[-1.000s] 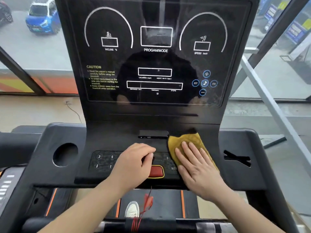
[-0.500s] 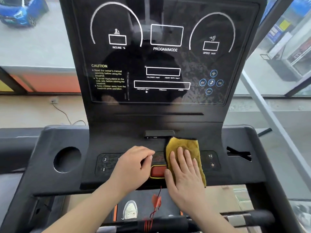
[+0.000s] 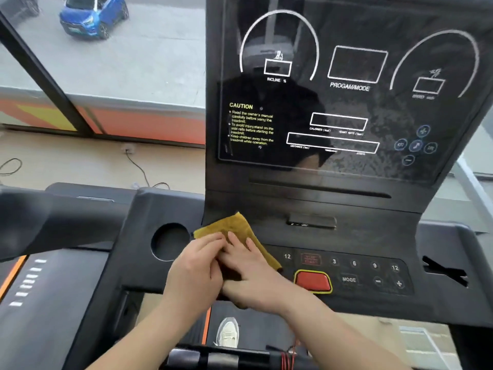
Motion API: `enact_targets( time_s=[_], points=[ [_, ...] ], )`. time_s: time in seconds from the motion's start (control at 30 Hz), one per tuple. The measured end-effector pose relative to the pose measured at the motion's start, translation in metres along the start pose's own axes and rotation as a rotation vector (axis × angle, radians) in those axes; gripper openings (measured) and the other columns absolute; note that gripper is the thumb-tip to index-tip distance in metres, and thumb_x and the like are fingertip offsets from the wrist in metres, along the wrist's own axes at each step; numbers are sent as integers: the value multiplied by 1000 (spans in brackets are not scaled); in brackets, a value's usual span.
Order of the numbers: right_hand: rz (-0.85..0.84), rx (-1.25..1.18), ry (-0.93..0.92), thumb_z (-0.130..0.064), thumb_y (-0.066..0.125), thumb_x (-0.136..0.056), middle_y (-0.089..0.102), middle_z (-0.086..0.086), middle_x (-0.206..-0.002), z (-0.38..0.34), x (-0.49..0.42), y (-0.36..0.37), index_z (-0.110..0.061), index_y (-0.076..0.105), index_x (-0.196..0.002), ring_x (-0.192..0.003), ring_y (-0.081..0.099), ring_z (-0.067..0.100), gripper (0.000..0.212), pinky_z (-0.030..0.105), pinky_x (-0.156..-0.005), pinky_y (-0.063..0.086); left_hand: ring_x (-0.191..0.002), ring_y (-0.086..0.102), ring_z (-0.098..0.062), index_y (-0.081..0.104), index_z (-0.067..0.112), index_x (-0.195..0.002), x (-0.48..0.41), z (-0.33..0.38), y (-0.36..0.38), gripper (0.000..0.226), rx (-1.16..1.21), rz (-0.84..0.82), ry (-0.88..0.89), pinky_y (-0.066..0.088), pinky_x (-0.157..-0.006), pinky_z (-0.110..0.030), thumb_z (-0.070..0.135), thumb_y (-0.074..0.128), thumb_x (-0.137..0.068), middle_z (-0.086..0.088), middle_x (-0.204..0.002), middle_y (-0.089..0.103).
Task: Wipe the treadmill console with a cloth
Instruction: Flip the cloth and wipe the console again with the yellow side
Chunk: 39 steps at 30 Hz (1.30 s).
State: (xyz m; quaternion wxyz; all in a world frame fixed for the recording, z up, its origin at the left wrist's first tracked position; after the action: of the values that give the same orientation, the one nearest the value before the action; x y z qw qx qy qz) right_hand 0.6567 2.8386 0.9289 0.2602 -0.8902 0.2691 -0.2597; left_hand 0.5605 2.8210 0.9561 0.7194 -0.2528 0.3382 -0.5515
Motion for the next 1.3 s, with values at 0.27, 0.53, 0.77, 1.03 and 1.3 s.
enact_targets(
  time_s=[0.27,0.53,0.77,1.03,1.3],
  points=[
    [648,-246,245,-26,53,-85,65,-25,-71,54,70,-109,-31,75,-112,-61,58,-4,35,19,-69,44,-158,-5,-35,-2,19,-164,-18,17,61,88,-447,-348,-56,3,-128,-47,74,13,-97,-15,-171,-9],
    [731,-351,296,-5,59,-95,79,-3,-87,82,105,-132,-21,79,-102,-82,73,19,26,34,-82,58,-140,40,-35,63,-6,-132,-46,62,50,50,-603,-58,451,16,-126,-41,7,58,-84,-25,-141,59],
    [729,-443,315,-1,58,-97,80,-8,-92,106,147,-153,-22,79,-95,-95,75,6,30,28,-91,59,-117,70,-24,74,7,-122,-69,80,56,55,-354,-93,470,58,-97,-44,-8,85,-71,-9,-133,69],
    [815,-508,277,-2,58,-96,80,-12,-87,110,187,-207,-22,79,-96,-89,74,-2,29,6,-76,50,-151,35,-29,60,12,-142,-128,200,78,44,-460,-14,709,26,-125,-46,10,61,-98,-6,-157,49],
    [854,-567,329,-4,57,-97,81,-7,-87,134,206,-244,-21,78,-98,-88,75,1,27,8,-78,52,-159,-1,-19,30,15,-160,-131,216,110,61,-604,-249,701,5,-129,-48,47,23,-108,0,-171,13]
  ],
)
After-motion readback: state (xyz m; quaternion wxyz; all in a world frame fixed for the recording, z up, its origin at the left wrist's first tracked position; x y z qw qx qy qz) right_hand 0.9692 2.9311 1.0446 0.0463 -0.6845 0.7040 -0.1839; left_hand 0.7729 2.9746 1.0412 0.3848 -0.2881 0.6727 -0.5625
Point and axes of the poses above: each hand's wrist, its own x-axis away from the middle knuckle, its own y-axis out of the palm, z = x × y, the point moved 10 cm from there along -x, towards the middle knuckle
